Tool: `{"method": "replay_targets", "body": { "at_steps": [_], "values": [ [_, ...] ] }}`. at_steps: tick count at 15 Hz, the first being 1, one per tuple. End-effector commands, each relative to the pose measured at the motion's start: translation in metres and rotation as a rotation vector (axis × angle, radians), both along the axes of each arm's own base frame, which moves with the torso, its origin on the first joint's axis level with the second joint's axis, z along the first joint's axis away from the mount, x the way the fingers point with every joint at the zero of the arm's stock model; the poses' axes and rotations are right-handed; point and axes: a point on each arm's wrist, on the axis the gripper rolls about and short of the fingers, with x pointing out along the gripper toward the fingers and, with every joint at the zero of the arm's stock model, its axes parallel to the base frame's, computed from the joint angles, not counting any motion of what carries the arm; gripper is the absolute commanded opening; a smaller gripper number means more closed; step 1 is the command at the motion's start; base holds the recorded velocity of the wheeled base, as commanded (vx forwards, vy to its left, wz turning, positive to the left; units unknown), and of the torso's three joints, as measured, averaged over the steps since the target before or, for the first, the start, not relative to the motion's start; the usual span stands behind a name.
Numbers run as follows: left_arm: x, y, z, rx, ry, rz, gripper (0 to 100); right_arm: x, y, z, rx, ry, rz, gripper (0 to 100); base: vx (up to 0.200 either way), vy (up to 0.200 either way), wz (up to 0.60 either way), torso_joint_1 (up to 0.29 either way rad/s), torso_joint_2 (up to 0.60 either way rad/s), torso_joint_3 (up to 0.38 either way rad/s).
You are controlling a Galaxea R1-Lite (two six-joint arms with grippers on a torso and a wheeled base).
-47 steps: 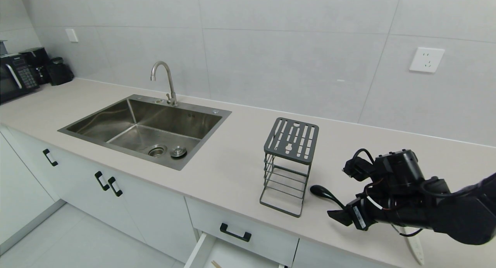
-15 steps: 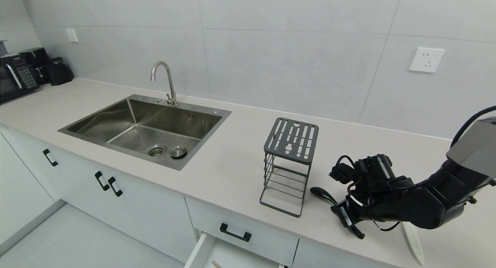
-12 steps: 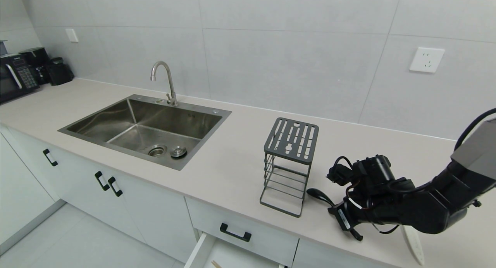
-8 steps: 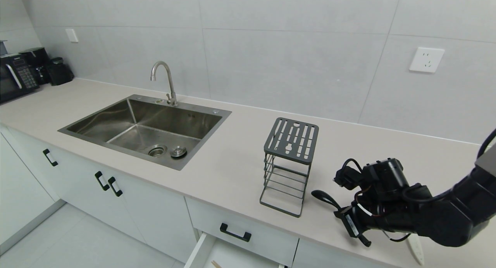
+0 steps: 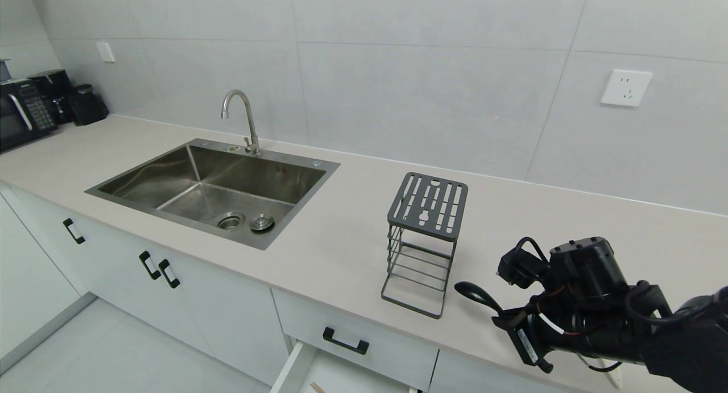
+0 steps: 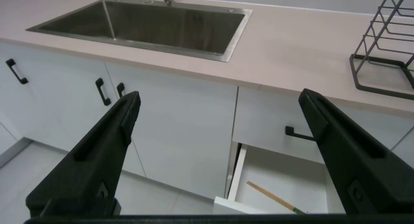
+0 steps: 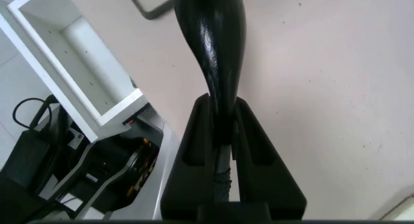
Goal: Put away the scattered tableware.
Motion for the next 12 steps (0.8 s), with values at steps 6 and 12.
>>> {"method": "replay_targets", "body": {
  "at_steps": [6,12],
  "values": [
    [0.000,0.000,0.000,0.000,0.001,-0.001,100,-0.017,0.019,0.010,0.019,-0.037,0.104,0,0.000,0.000,0.00,0.000,0.00,0.000],
    [0.000,0.000,0.000,0.000,0.001,-0.001,100,-0.019,0.062,0.025,0.071,-0.116,0.246,0,0.000,0.000,0.00,0.000,0.00,0.000]
  ]
}}
